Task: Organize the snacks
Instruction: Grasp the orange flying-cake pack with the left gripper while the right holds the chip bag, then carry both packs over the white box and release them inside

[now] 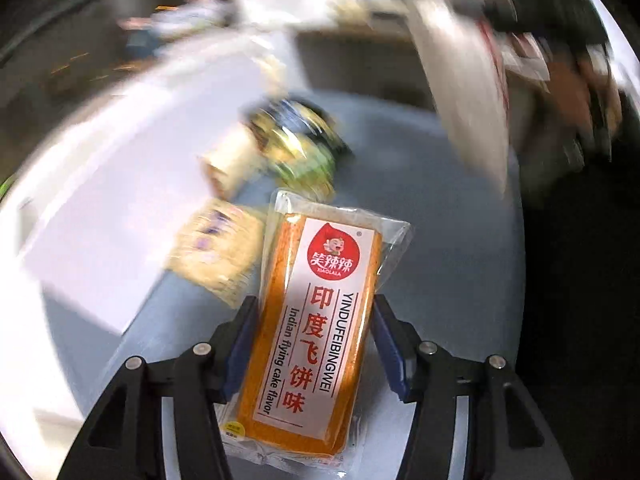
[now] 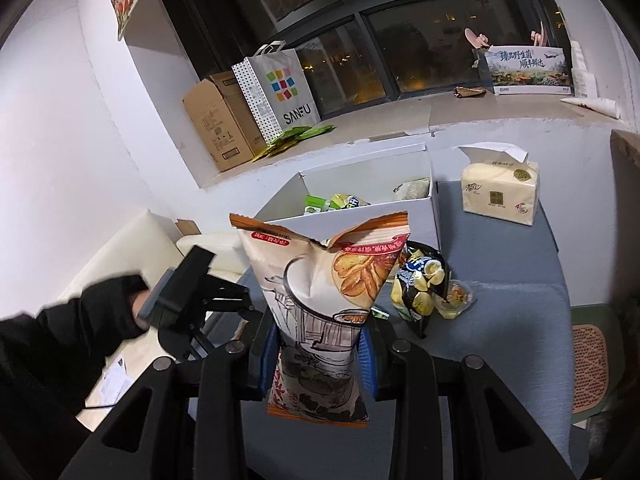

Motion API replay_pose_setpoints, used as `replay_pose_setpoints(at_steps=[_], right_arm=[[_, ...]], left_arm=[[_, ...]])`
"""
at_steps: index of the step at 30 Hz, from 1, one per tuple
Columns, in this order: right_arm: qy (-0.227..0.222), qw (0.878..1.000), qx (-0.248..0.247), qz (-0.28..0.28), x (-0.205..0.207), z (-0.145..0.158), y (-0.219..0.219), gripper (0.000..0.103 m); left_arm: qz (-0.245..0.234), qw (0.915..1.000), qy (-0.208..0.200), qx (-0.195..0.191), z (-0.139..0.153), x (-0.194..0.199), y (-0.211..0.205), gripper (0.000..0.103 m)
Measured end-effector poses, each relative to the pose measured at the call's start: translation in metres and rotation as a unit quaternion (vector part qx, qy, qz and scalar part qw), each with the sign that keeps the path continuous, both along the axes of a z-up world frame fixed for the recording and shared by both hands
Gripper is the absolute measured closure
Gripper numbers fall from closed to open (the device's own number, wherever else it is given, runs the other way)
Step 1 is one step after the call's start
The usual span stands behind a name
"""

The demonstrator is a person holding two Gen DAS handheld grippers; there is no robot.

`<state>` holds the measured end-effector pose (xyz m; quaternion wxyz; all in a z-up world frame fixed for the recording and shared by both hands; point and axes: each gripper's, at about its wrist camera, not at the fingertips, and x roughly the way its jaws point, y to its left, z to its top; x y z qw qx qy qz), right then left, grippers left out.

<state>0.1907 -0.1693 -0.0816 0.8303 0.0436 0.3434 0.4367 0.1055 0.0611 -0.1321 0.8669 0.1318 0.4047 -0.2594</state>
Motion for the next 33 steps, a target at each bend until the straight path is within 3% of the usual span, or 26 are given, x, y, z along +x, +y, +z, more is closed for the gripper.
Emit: replay_pose_setpoints(at_steps=[2, 3, 5, 8, 12, 15, 19, 22, 25, 30, 31, 32, 33], right_arm=[[-0.002, 1.000, 0.002, -0.001, -0.001, 0.001, 0.001, 0.067], [-0.006, 1.000, 0.003, -0.003, -0.001, 0.003, 0.001, 0.067], [-0.015, 1.000, 0.007, -0.008, 0.000, 0.007, 0.002, 0.067], [-0.028, 0.999, 0.003, -0.016, 0.008, 0.018, 0.013, 0.067], [-0.063, 0.998, -0.009, -0.018, 0.023, 0.043, 0.039, 0.067], [-0.075, 0.997, -0.004, -0.028, 0.047, 0.067, 0.061, 0.067], [-0.089, 0.995, -0.019, -0.047, 0.097, 0.091, 0.091, 0.067], [-0.082, 0.994, -0.047, -0.055, 0.138, 0.096, 0.116, 0.067], [-0.063, 0.993, -0.075, -0.063, 0.173, 0.087, 0.135, 0.067], [-0.008, 0.994, -0.097, -0.054, 0.215, 0.055, 0.153, 0.067], [-0.006, 0.993, -0.102, -0.051, 0.218, 0.048, 0.157, 0.067], [-0.002, 0.993, -0.109, -0.049, 0.220, 0.042, 0.160, 0.066], [0.001, 0.992, -0.113, -0.049, 0.221, 0.038, 0.161, 0.065]], left_arm=[[0.065, 0.9956, -0.043, -0.052, 0.025, -0.011, 0.012, 0.043], [0.098, 0.9889, -0.066, -0.090, 0.040, -0.015, 0.020, 0.043], [0.159, 0.9692, -0.104, -0.156, 0.065, -0.018, 0.036, 0.043], [0.227, 0.9330, -0.137, -0.243, 0.099, -0.011, 0.067, 0.043], [0.274, 0.9010, -0.159, -0.296, 0.126, 0.020, 0.092, 0.043], [0.294, 0.8859, -0.165, -0.319, 0.137, 0.048, 0.104, 0.043], [0.324, 0.8830, -0.150, -0.304, 0.136, 0.098, 0.107, 0.043], [0.355, 0.8835, -0.125, -0.279, 0.118, 0.136, 0.111, 0.043], [0.375, 0.8821, -0.109, -0.264, 0.093, 0.165, 0.113, 0.043], [0.385, 0.8878, -0.095, -0.233, 0.074, 0.184, 0.107, 0.039], [0.385, 0.8899, -0.093, -0.227, 0.072, 0.185, 0.105, 0.023], [0.386, 0.8928, -0.086, -0.215, 0.069, 0.189, 0.102, 0.001], [0.387, 0.8918, -0.087, -0.218, 0.066, 0.188, 0.102, 0.000]])
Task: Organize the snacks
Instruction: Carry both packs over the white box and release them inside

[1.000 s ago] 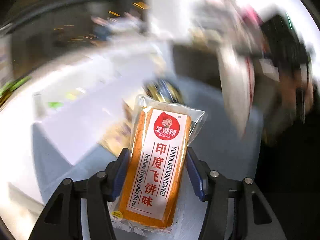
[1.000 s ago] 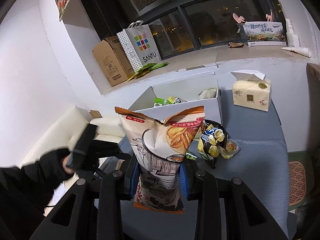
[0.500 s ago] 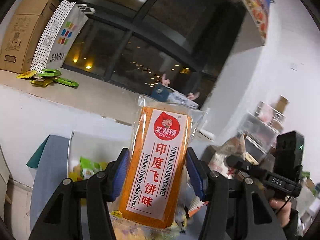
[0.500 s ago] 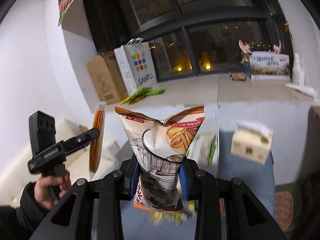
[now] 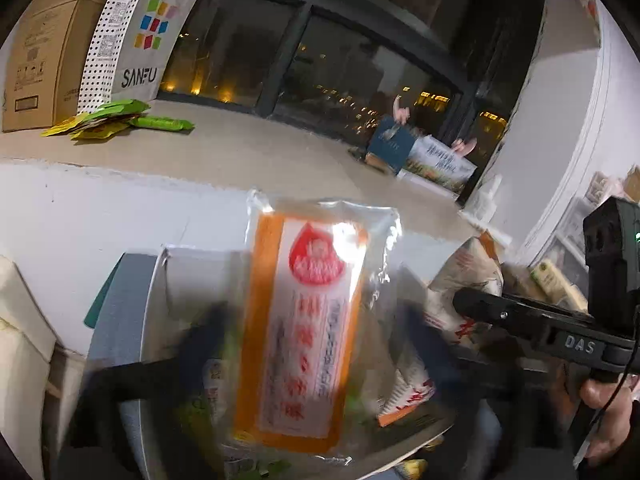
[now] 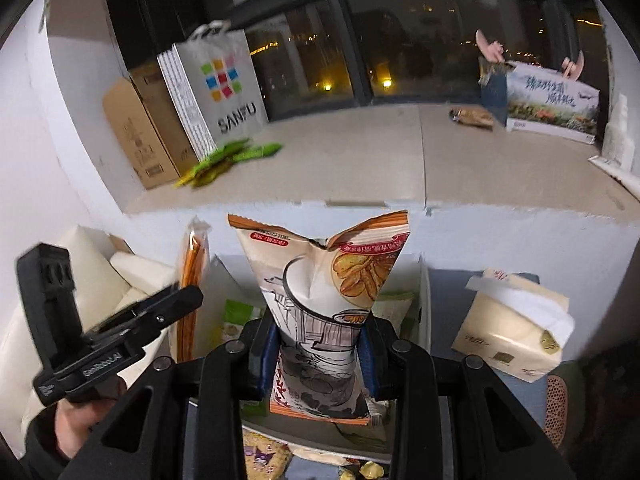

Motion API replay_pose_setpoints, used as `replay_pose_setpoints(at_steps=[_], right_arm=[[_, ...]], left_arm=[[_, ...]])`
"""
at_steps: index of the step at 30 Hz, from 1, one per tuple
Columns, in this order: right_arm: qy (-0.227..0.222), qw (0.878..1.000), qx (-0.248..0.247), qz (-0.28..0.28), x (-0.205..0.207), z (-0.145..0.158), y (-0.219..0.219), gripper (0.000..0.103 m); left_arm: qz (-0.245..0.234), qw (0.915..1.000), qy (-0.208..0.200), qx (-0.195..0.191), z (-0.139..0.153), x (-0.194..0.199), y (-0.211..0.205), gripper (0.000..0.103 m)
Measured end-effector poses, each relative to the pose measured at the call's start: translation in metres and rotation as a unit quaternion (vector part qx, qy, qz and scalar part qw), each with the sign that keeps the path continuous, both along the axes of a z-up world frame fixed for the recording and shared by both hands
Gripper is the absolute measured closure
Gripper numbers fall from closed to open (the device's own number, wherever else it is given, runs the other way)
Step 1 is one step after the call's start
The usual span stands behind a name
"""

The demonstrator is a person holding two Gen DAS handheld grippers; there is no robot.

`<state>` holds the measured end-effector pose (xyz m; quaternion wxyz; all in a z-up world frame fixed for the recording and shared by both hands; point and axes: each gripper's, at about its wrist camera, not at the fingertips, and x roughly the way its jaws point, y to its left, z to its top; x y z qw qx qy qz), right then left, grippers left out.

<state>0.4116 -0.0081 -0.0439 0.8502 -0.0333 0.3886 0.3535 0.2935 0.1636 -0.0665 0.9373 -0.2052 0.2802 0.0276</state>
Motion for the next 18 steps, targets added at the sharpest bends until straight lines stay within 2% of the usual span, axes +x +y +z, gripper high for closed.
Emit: replay_pose_setpoints(at_steps=[1, 2, 3, 4, 7, 9, 15, 18], right_arm=[[0.003, 1.000, -0.003, 0.000, 0.002, -0.005, 0.002, 0.061], [0.007, 1.000, -0.004, 0.000, 0.003, -0.010, 0.005, 0.051], [0.017, 1.000, -0.010, 0.000, 0.004, -0.016, 0.007, 0.017], [0.023, 1.000, -0.009, 0.002, 0.005, -0.018, 0.008, 0.000], [0.021, 1.000, 0.005, 0.005, -0.001, -0.018, 0.005, 0.000], [0.007, 1.000, 0.021, -0.009, -0.008, -0.013, -0.002, 0.000], [-0.020, 0.998, 0.052, -0.018, -0.035, 0.004, -0.018, 0.000], [-0.037, 0.997, 0.062, -0.008, -0.055, 0.014, -0.024, 0.000]], left_arm=[[-0.003, 1.0000, -0.003, -0.007, -0.003, 0.000, 0.001, 0.000], [-0.008, 0.9999, -0.004, -0.014, -0.003, -0.003, 0.002, 0.000], [-0.009, 0.9999, -0.003, -0.014, -0.003, -0.005, 0.002, 0.000], [-0.008, 0.9999, -0.002, -0.010, -0.002, -0.008, 0.002, 0.000], [0.008, 0.9994, 0.003, 0.035, 0.004, -0.021, -0.005, 0.000], [0.004, 0.9986, -0.012, 0.052, 0.010, -0.032, -0.012, 0.000], [-0.011, 0.9990, -0.024, 0.035, 0.029, -0.066, -0.025, 0.000], [-0.003, 0.9983, -0.018, 0.056, 0.042, -0.089, -0.037, 0.000]])
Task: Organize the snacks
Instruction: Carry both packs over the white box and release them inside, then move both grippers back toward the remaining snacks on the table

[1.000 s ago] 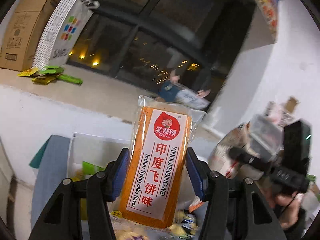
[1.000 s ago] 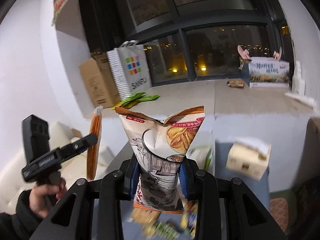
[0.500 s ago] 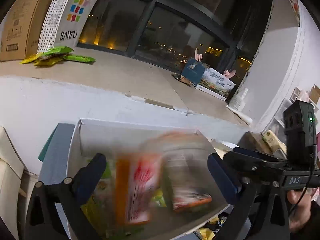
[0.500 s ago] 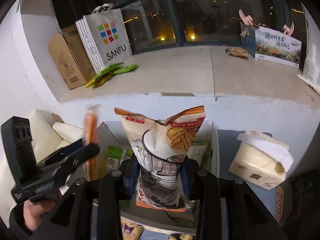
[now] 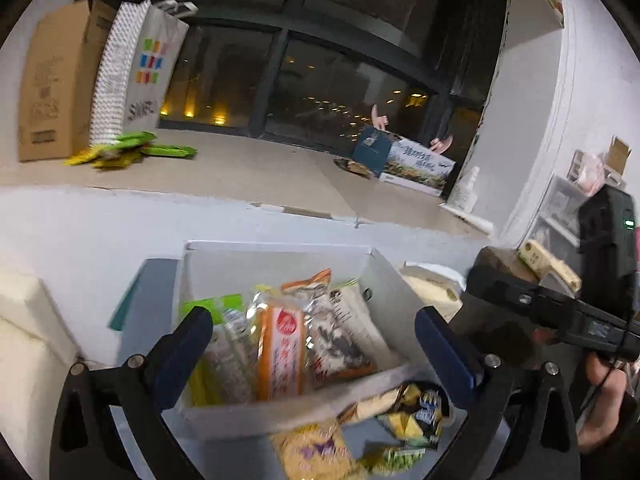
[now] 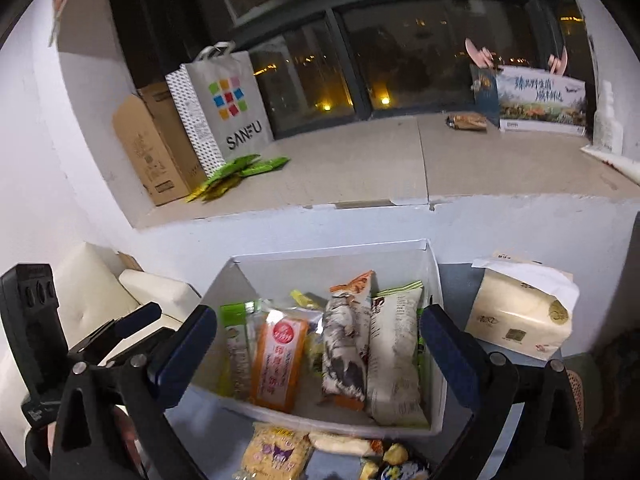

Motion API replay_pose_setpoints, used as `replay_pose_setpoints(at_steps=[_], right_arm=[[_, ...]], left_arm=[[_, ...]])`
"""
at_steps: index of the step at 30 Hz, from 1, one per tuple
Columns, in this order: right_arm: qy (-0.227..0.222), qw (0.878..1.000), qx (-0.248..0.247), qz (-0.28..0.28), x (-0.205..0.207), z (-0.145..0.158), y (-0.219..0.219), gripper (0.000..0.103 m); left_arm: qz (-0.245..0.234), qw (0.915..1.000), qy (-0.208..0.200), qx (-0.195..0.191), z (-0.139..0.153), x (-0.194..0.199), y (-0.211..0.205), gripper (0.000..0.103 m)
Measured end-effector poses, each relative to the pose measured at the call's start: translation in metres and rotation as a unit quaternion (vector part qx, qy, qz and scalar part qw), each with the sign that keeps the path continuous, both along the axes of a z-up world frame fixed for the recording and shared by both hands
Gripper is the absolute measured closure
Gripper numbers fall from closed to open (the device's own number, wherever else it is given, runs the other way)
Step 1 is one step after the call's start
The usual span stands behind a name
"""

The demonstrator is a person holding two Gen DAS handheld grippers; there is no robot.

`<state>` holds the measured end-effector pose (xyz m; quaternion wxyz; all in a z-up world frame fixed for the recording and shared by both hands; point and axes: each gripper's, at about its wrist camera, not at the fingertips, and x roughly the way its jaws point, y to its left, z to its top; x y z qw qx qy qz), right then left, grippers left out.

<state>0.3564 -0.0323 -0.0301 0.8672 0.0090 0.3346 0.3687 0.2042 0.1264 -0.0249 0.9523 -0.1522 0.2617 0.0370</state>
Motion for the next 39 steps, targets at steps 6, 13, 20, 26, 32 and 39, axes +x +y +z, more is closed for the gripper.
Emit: replay_pose_setpoints(at_steps=[6, 13, 20, 26, 32, 39], right_arm=[[-0.061, 0.998, 0.009, 0.015, -0.064, 0.016, -0.027, 0.000], [-0.138, 0.990, 0.002, 0.017, -0.151, 0.015, -0.074, 0.000], [-0.157, 0.987, -0.013, -0.016, -0.212, -0.009, -0.122, 0.000], [-0.146, 0.987, -0.050, -0.038, -0.224, -0.033, -0.145, 0.000], [-0.109, 0.991, -0.067, -0.035, -0.211, -0.055, -0.144, 0.000], [-0.056, 0.995, -0.072, -0.028, -0.194, -0.083, -0.133, 0.000]], left_arm=[[-0.016, 0.9974, -0.040, 0.057, 0.019, -0.062, -0.030, 0.000], [-0.025, 0.9944, -0.065, 0.080, 0.011, -0.136, -0.063, 0.000], [-0.020, 0.9975, -0.048, 0.048, -0.007, -0.173, -0.067, 0.000], [-0.007, 0.9987, -0.035, 0.036, -0.023, -0.185, -0.060, 0.000], [-0.002, 0.9997, -0.011, 0.022, -0.040, -0.183, -0.054, 0.000], [-0.020, 0.9996, 0.001, 0.019, -0.051, -0.181, -0.062, 0.000]])
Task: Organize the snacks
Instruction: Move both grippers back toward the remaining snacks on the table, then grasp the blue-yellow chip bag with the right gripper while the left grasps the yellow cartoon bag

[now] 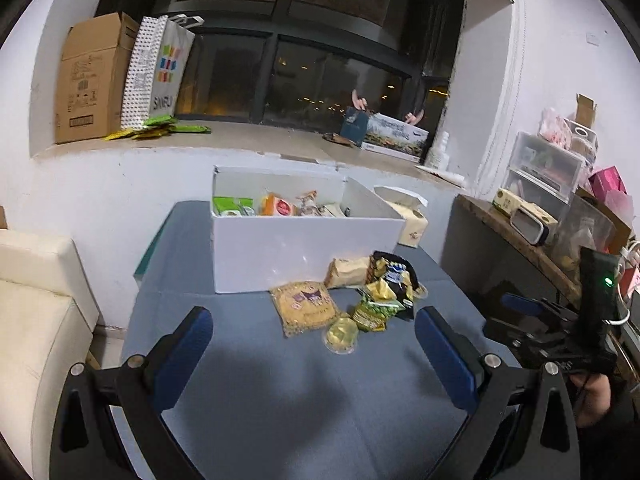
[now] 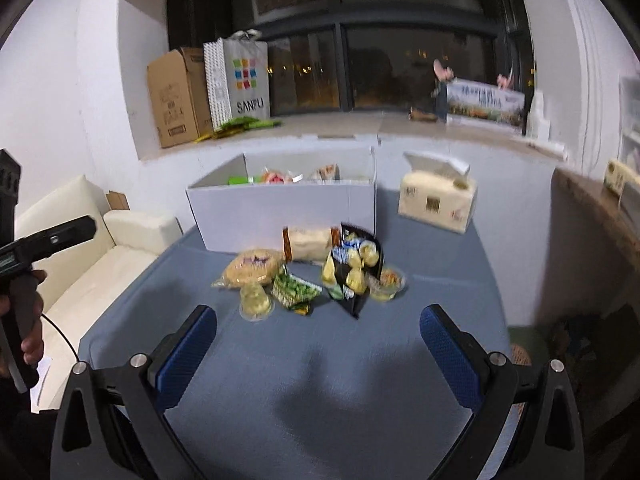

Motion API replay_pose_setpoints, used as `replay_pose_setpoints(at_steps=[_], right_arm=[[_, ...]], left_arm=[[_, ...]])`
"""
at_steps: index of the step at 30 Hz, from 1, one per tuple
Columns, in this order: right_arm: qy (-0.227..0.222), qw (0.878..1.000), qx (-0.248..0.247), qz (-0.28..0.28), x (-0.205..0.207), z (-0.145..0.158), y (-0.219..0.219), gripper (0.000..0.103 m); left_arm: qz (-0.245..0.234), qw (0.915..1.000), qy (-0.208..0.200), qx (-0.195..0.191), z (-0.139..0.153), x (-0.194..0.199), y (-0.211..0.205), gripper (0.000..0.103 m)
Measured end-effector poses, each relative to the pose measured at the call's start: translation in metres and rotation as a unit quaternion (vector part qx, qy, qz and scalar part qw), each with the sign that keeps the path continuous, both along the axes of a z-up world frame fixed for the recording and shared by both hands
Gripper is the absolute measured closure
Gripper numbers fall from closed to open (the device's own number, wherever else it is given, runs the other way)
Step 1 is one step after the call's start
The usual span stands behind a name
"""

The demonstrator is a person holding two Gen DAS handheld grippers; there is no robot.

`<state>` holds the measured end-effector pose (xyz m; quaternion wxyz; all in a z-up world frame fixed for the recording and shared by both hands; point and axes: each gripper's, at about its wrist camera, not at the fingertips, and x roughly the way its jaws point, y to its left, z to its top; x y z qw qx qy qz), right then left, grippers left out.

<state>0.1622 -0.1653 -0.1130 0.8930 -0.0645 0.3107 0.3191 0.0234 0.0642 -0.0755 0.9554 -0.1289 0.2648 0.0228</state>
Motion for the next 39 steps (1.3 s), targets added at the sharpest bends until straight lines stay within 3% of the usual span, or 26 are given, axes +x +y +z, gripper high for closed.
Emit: replay_pose_setpoints(at_steps=[7, 17, 23, 24, 26, 31, 34, 39], right_arm=[[0.030, 0.999, 0.000, 0.013, 0.035, -0.013, 0.011, 0.000], [0.075, 0.996, -0.029, 0.047, 0.132, -0.030, 0.038, 0.000], [0.132, 0.987, -0.050, 0.078, 0.177, -0.064, 0.063, 0.000], [0.133, 0.986, -0.060, 0.085, 0.181, -0.070, 0.067, 0.003], [0.140, 0.984, -0.071, 0.090, 0.185, -0.078, 0.073, 0.030], [0.125, 0.982, -0.070, 0.121, 0.173, -0.069, 0.079, 0.038], [0.092, 0.987, -0.042, 0.122, 0.159, -0.047, 0.072, 0.045], [0.034, 0.994, 0.000, 0.099, 0.124, -0.002, 0.049, 0.046]], left_arm=[[-0.017, 0.9998, 0.009, -0.001, -0.007, 0.005, -0.007, 0.000], [-0.012, 0.9995, 0.022, -0.017, -0.017, 0.011, 0.003, 0.000], [-0.018, 0.9983, 0.033, -0.044, -0.028, 0.016, 0.010, 0.000], [-0.017, 0.9981, 0.036, -0.046, -0.030, 0.017, 0.011, 0.000], [-0.016, 0.9976, 0.042, -0.053, -0.034, 0.019, 0.013, 0.000], [-0.012, 0.9972, 0.044, -0.059, -0.038, 0.020, 0.015, 0.000], [-0.013, 0.9965, 0.049, -0.067, -0.041, 0.023, 0.017, 0.000], [-0.012, 0.9961, 0.058, -0.066, -0.045, 0.038, 0.017, 0.000]])
